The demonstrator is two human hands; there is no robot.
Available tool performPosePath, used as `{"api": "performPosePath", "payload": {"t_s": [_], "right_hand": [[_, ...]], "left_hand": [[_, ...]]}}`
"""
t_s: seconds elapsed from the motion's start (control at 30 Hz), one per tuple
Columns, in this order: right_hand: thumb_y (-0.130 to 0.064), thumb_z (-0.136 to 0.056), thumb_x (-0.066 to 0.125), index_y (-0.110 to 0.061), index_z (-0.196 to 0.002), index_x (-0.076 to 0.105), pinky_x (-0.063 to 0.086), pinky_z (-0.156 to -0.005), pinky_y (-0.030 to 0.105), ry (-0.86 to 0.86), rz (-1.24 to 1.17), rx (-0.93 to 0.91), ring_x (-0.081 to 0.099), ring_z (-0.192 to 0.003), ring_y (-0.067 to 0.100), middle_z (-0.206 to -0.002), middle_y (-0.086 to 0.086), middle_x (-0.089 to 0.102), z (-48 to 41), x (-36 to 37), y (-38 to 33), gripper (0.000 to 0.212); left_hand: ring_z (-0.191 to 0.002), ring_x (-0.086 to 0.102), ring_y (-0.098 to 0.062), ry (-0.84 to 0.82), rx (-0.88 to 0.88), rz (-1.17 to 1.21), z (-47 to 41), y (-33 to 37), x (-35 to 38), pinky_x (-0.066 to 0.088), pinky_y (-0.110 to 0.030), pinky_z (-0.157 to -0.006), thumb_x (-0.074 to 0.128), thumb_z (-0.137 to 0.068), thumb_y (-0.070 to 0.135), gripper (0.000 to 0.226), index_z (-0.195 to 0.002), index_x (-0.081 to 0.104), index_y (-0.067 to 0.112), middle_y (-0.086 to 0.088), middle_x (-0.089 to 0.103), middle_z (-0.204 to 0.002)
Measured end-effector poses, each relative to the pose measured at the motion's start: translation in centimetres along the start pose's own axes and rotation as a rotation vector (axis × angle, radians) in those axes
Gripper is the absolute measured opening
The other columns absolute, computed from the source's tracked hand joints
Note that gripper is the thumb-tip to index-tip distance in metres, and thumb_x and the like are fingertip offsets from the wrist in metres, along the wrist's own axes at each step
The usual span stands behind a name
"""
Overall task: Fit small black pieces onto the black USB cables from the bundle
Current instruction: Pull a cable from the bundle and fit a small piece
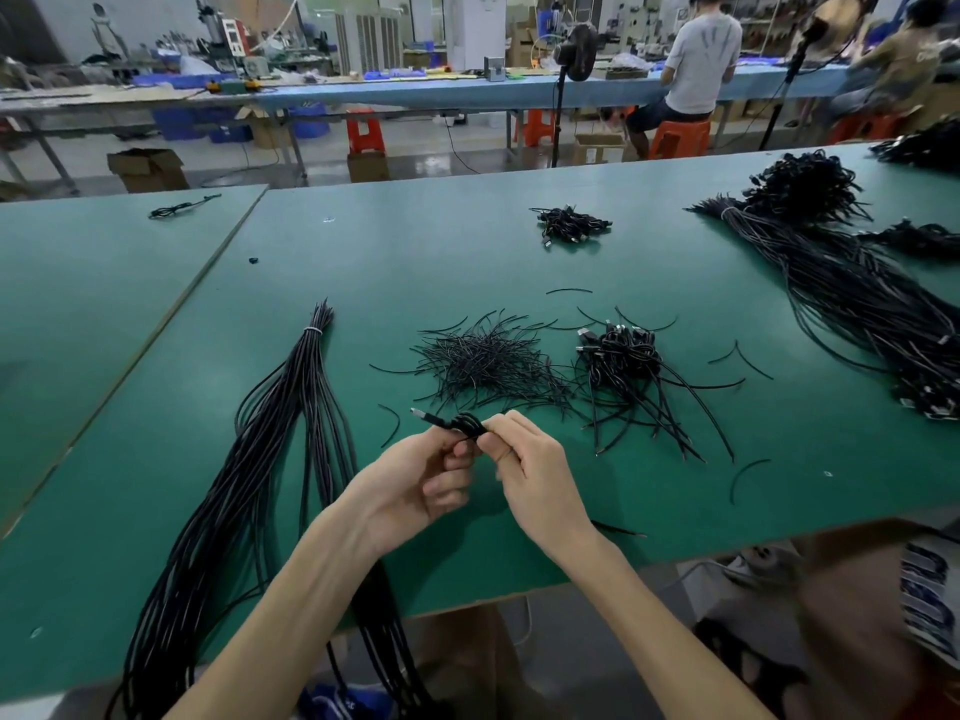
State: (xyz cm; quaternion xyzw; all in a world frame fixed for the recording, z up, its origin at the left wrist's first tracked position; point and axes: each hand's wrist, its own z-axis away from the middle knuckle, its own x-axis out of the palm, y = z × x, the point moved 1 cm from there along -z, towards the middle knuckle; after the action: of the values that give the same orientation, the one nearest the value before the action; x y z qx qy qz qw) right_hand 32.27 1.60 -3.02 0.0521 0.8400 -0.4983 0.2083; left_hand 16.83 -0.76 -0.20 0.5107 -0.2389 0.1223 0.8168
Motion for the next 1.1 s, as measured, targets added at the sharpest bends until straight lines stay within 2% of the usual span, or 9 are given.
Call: {"api": "performPosePath", "payload": {"t_s": [0.17, 0.3, 0.47, 0.63, 0.73, 0.8, 0.93, 1.03, 1.1], "right_hand": [[-0.028, -0.101, 0.064, -0.017, -0.112, 0.066, 0.036, -0.093, 0.019, 0.166, 0.222, -0.07, 0.044, -0.108, 0.012, -0.11, -0.01, 0.057, 0.3, -0.1, -0.6, 0.016], [-0.027, -0.098, 0.068, -0.015, -0.099, 0.058, 0.038, -0.085, 0.021, 0.327, 0.262, -0.1, 0.044, -0.093, 0.013, -0.098, -0.008, 0.05, 0.8, -0.6, -0.8, 0.016], [-0.035, -0.109, 0.047, -0.015, -0.087, 0.063, 0.046, -0.061, 0.034, -0.03, 0.011, -0.016, 0.052, -0.06, 0.008, -0.068, -0.003, 0.062, 1.0, 0.5, -0.8, 0.034], [-0.054, -0.104, 0.04, -0.017, -0.086, 0.076, 0.041, -0.058, 0.018, -0.178, -0.431, 0.247, 0.059, -0.065, 0.01, -0.077, 0.005, 0.073, 0.1, -0.6, -0.8, 0.055], [-0.072, -0.095, 0.044, -0.014, -0.08, 0.074, 0.038, -0.059, 0.023, -0.162, -0.493, 0.333, 0.054, -0.068, 0.019, -0.076, 0.005, 0.069, 0.0, -0.7, -0.4, 0.067], [-0.066, -0.094, 0.054, -0.017, -0.079, 0.07, 0.038, -0.06, 0.022, -0.151, -0.478, 0.307, 0.05, -0.067, 0.013, -0.072, -0.004, 0.064, 0.0, -0.8, -0.1, 0.054], [-0.041, -0.098, 0.064, -0.008, -0.094, 0.068, 0.044, -0.064, 0.015, -0.103, -0.56, 0.277, 0.055, -0.07, 0.003, -0.077, -0.008, 0.065, 0.1, -1.3, 0.2, 0.034], [-0.019, -0.101, 0.064, -0.011, -0.101, 0.073, 0.045, -0.065, 0.013, -0.076, -0.516, 0.249, 0.057, -0.072, 0.0, -0.082, -0.009, 0.068, 0.1, -1.3, 0.0, 0.012], [-0.014, -0.1, 0.067, -0.015, -0.101, 0.075, 0.048, -0.069, 0.022, -0.01, -0.37, 0.192, 0.058, -0.077, 0.006, -0.088, -0.005, 0.066, 0.0, -1.4, 0.0, 0.009]], "left_hand": [[-0.046, 0.027, -0.012, 0.122, 0.306, -0.2, 0.4, 0.4, 0.5, 0.026, -0.025, -0.05, 0.051, -0.103, 0.013, 0.038, -0.066, 0.05, 0.014, -0.002, 0.035, -0.063], [-0.049, 0.028, -0.014, 0.175, 0.505, -0.369, 1.0, 0.8, 0.7, 0.024, -0.028, -0.054, 0.048, -0.105, 0.008, 0.032, -0.074, 0.046, 0.013, -0.002, 0.035, -0.061], [-0.052, 0.033, -0.012, 0.163, 0.644, -0.596, 1.7, 0.6, 0.4, 0.031, -0.019, -0.052, 0.046, -0.107, 0.001, 0.031, -0.078, 0.049, 0.012, -0.003, 0.04, -0.06], [-0.053, 0.03, -0.012, 0.112, 0.656, -0.653, 1.8, 0.0, 0.5, 0.028, -0.02, -0.051, 0.048, -0.108, 0.009, 0.037, -0.073, 0.053, 0.022, 0.007, 0.041, -0.058], [-0.052, 0.036, -0.009, 0.118, 0.617, -0.74, 1.6, -0.3, 0.3, 0.029, -0.019, -0.049, 0.051, -0.107, 0.011, 0.035, -0.074, 0.052, 0.021, 0.01, 0.05, -0.057], [-0.052, 0.042, -0.007, 0.108, 0.594, -0.755, 1.4, -0.6, 0.2, 0.036, -0.016, -0.051, 0.051, -0.107, 0.01, 0.034, -0.075, 0.052, 0.018, 0.01, 0.051, -0.057], [-0.056, 0.036, -0.02, 0.125, 0.539, -0.752, 0.8, -0.9, -0.1, 0.033, -0.034, -0.055, 0.051, -0.108, 0.015, 0.033, -0.075, 0.05, 0.01, 0.002, 0.042, -0.06], [-0.051, 0.035, -0.01, 0.143, 0.534, -0.789, 0.5, -0.9, -0.2, 0.036, -0.021, -0.05, 0.051, -0.107, 0.012, 0.037, -0.07, 0.049, 0.016, 0.006, 0.044, -0.06], [-0.048, 0.036, -0.004, 0.148, 0.531, -0.805, 0.4, -0.8, 0.0, 0.035, -0.015, -0.048, 0.05, -0.107, 0.009, 0.039, -0.069, 0.049, 0.017, 0.011, 0.049, -0.057]]}}
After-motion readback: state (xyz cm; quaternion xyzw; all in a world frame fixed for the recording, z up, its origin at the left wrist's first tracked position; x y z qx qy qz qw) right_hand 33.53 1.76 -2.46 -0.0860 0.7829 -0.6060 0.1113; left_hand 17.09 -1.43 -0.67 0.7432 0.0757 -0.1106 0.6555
